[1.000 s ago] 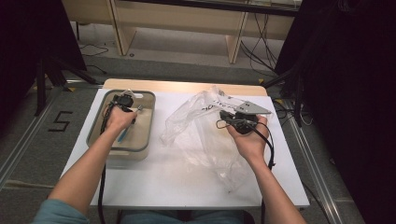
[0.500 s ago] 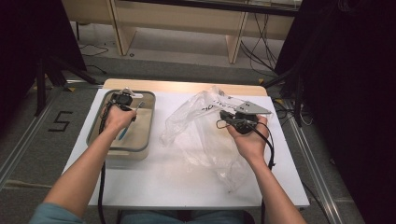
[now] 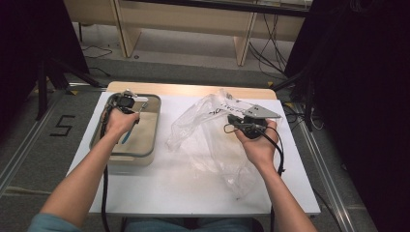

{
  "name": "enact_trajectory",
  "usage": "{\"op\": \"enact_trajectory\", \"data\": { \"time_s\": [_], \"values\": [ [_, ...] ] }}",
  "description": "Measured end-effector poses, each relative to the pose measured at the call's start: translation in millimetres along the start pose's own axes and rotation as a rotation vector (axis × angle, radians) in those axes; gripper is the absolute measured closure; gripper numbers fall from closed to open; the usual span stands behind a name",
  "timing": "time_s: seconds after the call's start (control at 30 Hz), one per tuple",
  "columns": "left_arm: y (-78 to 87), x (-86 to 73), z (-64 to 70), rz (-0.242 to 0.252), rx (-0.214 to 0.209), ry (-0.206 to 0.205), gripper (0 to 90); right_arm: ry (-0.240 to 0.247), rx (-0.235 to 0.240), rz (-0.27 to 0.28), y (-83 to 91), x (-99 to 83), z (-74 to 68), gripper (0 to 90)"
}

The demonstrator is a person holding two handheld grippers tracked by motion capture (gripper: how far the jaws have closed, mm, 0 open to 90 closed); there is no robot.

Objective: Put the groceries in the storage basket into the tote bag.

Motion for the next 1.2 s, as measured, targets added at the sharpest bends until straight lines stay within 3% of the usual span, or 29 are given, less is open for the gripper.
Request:
{"op": "enact_trajectory", "data": {
  "time_s": [0.37,0.4,0.43,0.47,0.53,0.67,0.83,1.03,1.1,1.2],
  "values": [
    [8.9,3.0,2.1,0.037,-0.011,0.003,80.8,0.001,-0.002,0.0,0.2,0.1,0.1,90.0],
    [10.9,4.0,2.9,0.05,-0.018,-0.008,81.8,0.001,-0.001,0.0,0.1,0.1,-0.1,90.0],
    [12.7,5.2,3.3,0.062,-0.024,0.001,89.7,0.001,0.0,0.0,0.1,0.0,-0.2,90.0],
    [13.8,5.9,3.7,0.066,-0.026,0.002,89.7,0.001,0.0,-0.001,-0.1,-0.1,-0.4,90.0],
    [14.6,6.1,3.7,0.066,-0.02,-0.013,89.7,0.002,0.0,-0.001,-0.4,-0.2,-0.8,90.0],
    [8.9,2.4,-4.5,0.044,0.004,0.006,89.7,0.004,0.001,-0.001,0.1,0.0,-2.1,90.0],
    [10.1,1.3,-3.6,0.035,-0.003,-0.003,89.6,0.001,0.0,-0.003,-1.0,-0.6,-0.8,90.0],
    [9.1,-2.4,-12.2,0.021,0.027,0.024,88.8,0.004,0.0,-0.004,0.3,-0.2,-1.3,90.0],
    [9.2,-6.1,-16.5,-0.002,0.042,0.054,84.1,0.003,0.001,-0.003,0.9,-0.1,-0.6,90.0],
    [7.6,-11.9,-20.8,-0.033,0.058,0.093,68.3,0.003,0.002,-0.004,0.3,-0.5,-0.6,90.0]
  ]
}}
Point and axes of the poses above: each handheld gripper's, and its own axes: y roughly backward along the jaws, x roughly out of its top, z roughly to its right, the point moved 10 cm from there along -y, roughly forward along the jaws, and after that the axes turned 2 degrees about -x, right-handed, at the moved point
